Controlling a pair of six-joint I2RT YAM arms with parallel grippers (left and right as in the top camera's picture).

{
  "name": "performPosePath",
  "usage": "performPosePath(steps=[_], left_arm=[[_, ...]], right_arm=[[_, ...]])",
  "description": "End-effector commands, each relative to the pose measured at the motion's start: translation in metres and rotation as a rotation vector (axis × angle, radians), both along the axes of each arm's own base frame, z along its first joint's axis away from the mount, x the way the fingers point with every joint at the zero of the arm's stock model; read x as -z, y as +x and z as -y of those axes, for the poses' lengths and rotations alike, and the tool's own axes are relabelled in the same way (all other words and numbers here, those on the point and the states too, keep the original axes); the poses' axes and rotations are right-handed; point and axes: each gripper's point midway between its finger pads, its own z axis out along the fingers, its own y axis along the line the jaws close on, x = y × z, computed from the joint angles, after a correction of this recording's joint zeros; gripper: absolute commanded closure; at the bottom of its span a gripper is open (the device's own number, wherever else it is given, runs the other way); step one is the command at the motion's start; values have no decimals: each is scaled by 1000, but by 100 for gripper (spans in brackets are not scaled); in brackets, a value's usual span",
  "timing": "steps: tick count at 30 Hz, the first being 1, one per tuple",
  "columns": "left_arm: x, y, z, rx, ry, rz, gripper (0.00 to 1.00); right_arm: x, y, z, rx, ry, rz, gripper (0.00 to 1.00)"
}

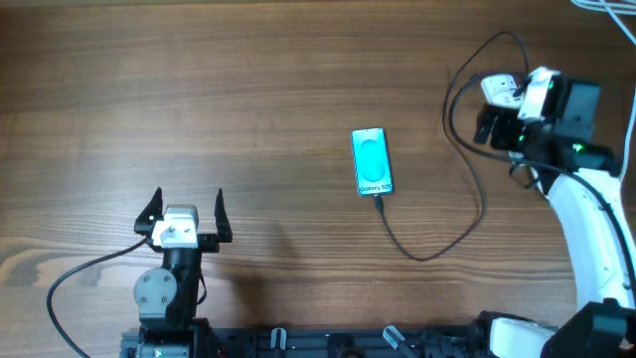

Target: Plug charger to phone and switch on socket

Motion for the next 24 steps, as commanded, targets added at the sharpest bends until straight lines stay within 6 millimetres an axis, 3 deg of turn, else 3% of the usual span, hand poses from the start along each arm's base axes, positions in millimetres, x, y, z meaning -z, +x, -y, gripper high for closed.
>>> performPosePath(steps=[1,4,7,18,24], left_arm=[[0,0,-3,-17,17,5,0],[0,0,-3,-17,17,5,0],[0,0,-3,-17,17,5,0],[0,0,-3,-17,17,5,0],[0,0,-3,-17,16,5,0]], right_arm=[[34,-19,-25,-101,59,-41,0],[58,-31,-33,-121,68,-45,0],[66,-39,-34,-121,66,-31,0],[44,-35,-57,-193,50,68,0],[52,-45,-69,-233,45,250,0]])
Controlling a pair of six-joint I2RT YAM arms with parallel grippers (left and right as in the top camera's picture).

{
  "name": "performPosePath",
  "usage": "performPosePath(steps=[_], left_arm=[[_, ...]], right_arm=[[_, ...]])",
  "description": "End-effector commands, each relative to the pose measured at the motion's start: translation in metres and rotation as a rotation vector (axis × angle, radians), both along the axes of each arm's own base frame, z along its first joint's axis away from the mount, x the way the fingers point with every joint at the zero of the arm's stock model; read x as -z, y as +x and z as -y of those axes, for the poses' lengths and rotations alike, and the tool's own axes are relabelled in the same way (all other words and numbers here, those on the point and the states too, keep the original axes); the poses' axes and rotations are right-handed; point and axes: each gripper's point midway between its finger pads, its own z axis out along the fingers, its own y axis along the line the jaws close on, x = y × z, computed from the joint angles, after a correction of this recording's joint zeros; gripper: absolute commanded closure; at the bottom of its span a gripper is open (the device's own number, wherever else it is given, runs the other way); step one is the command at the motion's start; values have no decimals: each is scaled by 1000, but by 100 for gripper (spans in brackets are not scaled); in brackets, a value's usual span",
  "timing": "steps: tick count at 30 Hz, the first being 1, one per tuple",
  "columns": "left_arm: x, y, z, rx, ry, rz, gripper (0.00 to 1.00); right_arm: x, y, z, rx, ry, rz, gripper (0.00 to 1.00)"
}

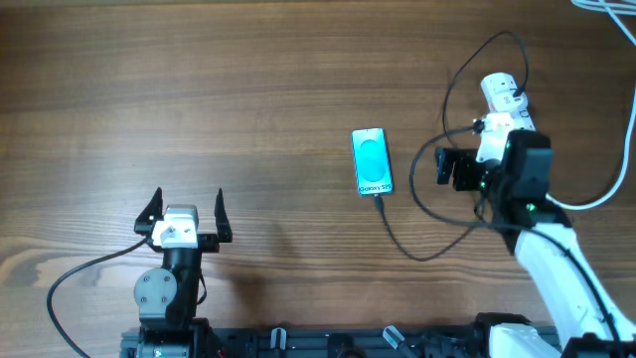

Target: Plug charger to phone and switch on socket

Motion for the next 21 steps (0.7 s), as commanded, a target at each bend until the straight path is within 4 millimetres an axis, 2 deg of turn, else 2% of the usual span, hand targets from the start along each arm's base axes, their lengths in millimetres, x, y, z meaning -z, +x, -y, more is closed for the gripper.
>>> performPosePath(steps=[1,3,7,16,21], left_arm=[[0,0,-3,-16,16,5,0],[0,0,-3,-16,16,5,0],[0,0,-3,-16,16,5,0],[0,0,-3,-16,16,5,0],[0,0,-3,-16,16,5,0]], right_arm=[[13,-19,-7,-31,10,69,0],[12,-24,-7,-18,22,126,0],[-3,-27,-7,5,55,254,0],[2,-32,-8,13,68,242,0],[13,-45,-8,19,79,286,0]])
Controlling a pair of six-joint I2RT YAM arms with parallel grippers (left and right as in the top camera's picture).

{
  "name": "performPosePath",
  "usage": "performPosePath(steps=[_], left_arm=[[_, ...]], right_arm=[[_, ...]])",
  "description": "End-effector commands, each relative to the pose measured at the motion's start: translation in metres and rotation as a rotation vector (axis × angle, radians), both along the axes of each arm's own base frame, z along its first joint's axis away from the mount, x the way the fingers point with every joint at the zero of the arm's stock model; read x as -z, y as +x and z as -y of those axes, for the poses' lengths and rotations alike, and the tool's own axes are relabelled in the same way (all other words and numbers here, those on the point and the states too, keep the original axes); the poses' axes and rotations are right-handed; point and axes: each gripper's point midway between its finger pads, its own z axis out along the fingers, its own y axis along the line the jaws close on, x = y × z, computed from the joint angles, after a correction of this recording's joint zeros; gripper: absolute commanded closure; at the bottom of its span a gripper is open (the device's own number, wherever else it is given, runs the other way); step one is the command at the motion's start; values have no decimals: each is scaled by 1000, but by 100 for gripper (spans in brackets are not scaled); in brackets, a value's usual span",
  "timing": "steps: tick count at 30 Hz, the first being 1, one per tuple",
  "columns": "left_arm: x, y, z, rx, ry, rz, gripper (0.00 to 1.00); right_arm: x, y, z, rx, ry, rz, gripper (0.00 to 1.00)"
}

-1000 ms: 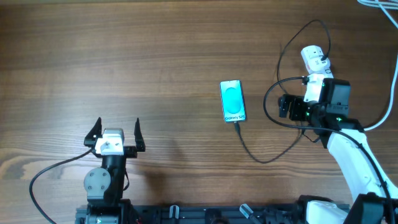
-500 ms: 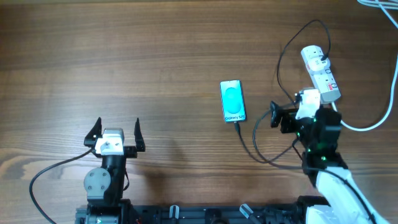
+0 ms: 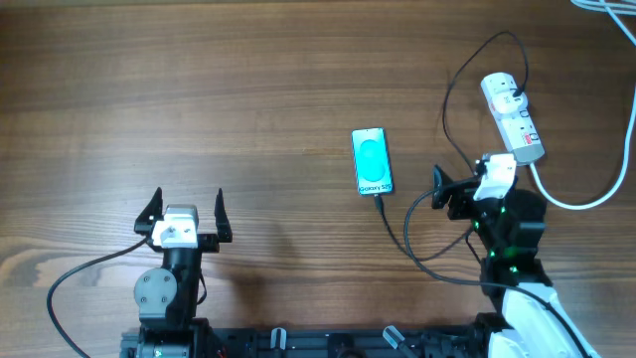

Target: Plug charger to phone and switch on socket

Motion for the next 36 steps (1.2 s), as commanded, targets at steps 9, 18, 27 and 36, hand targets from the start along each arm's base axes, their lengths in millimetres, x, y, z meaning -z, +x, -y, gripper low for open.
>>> performPosePath(steps=[9,18,27,36], left_arm=[[0,0,-3,-17,17,5,0],[0,0,-3,-17,17,5,0],[0,0,-3,-17,16,5,0],[0,0,-3,-17,17,5,0]], right_arm=[[10,-23,-3,-1,18,44,0],[7,-36,2,25,-2,31,0],[-5,-49,3,17,-51,71,0],[-47,-55,2,17,-56,246,0]])
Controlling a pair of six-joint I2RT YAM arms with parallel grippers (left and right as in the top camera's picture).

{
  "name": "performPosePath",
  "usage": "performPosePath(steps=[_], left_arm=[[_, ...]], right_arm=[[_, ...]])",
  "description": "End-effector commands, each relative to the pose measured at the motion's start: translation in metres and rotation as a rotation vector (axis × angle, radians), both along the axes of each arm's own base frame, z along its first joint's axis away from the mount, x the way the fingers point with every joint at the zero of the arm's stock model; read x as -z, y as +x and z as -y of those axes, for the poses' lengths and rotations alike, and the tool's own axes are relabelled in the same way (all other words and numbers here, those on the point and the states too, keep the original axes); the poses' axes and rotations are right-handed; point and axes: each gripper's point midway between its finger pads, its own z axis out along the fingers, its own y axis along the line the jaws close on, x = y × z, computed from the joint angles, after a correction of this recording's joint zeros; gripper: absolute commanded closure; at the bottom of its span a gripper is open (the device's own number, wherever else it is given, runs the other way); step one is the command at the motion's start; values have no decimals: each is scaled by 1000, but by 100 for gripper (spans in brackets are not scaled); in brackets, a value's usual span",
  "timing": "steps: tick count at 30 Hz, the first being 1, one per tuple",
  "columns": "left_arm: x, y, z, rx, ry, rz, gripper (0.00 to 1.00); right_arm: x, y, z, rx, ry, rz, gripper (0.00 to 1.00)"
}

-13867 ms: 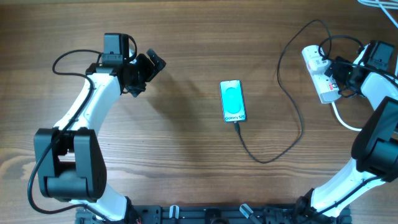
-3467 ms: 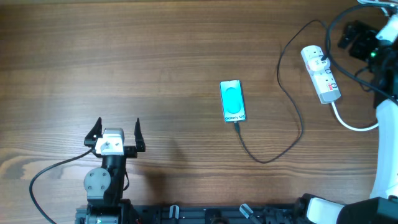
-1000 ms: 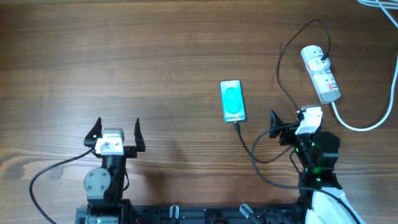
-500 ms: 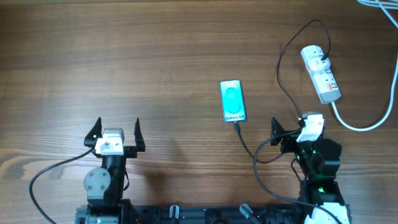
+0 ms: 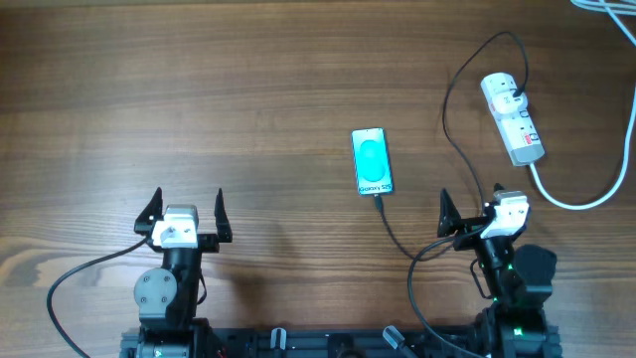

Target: Plug charger to phone and switch on socket

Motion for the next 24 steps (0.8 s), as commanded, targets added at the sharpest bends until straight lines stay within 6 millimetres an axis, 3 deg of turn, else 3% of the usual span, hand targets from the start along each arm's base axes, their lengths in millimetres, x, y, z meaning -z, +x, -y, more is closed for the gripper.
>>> performPosePath(steps=[1,10,14,20,24], left_arm=[[0,0,-3,-16,16,5,0],[0,0,-3,-16,16,5,0],[0,0,-3,-16,16,5,0],[0,0,-3,-16,16,5,0],[0,0,-3,-16,16,5,0]], right_arm=[[-11,-1,0,3,-14,52,0],[-52,-9,2,15,-34,233,0],[-52,-8,4,22,-44,232,0],[-50,-7,23,132,-57,221,0],[-50,-7,22,130,-57,222,0]])
